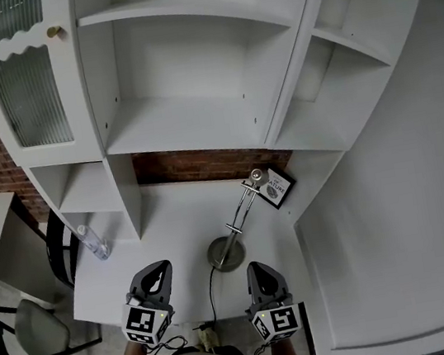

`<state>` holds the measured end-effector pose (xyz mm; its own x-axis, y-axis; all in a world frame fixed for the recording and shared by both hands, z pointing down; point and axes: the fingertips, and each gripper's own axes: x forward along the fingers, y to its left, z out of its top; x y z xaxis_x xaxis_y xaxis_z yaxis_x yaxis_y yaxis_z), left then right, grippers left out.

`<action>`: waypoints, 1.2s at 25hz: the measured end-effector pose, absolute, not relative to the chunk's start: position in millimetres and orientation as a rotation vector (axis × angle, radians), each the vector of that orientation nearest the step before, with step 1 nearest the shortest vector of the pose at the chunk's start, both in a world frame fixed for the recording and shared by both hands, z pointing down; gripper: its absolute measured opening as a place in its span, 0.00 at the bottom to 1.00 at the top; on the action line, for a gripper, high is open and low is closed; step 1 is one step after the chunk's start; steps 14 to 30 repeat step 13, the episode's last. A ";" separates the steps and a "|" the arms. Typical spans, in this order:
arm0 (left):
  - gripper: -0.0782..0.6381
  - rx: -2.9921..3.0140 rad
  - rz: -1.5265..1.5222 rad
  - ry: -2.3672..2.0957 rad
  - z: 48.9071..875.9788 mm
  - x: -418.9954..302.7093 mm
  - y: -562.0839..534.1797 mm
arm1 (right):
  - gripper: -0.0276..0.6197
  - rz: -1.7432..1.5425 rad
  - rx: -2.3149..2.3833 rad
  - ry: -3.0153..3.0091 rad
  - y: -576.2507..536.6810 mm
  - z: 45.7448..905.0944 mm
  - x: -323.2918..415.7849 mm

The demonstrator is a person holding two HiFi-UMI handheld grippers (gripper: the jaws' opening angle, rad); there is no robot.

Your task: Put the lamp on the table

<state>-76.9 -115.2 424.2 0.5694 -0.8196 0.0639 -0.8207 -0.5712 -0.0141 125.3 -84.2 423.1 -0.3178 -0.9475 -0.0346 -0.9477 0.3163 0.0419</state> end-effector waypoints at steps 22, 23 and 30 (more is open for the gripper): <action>0.11 2.789 0.079 -1.426 420.6 -62.6 -115.3 | 0.08 0.094 -1.837 2.549 -80.9 425.5 134.4; 0.11 2.789 0.079 -1.426 420.6 -62.6 -115.3 | 0.08 0.094 -1.837 2.549 -80.9 425.5 134.4; 0.11 2.789 0.079 -1.426 420.6 -62.6 -115.3 | 0.08 0.094 -1.837 2.549 -80.9 425.5 134.4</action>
